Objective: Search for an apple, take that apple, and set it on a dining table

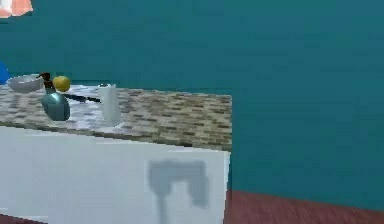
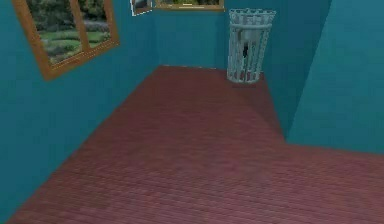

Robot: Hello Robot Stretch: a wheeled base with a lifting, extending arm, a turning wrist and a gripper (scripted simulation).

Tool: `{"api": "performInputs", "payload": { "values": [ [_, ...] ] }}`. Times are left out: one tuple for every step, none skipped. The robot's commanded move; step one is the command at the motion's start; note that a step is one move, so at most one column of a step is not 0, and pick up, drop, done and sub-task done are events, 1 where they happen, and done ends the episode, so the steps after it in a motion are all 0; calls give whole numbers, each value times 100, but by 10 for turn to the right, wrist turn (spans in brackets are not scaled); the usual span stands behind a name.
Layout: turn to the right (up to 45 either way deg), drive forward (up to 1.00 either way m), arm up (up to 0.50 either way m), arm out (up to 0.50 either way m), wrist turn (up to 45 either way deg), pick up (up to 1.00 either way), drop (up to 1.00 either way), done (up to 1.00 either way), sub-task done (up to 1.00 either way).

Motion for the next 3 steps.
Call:
{"api": "performInputs", "payload": {
  "values": [
    [450, 0, 0, 0, 0, 0, 0, 0, 0],
    [450, 0, 0, 0, 0, 0, 0, 0, 0],
    [90, 0, 0, 0, 0, 0, 0, 0, 0]
  ]
}}
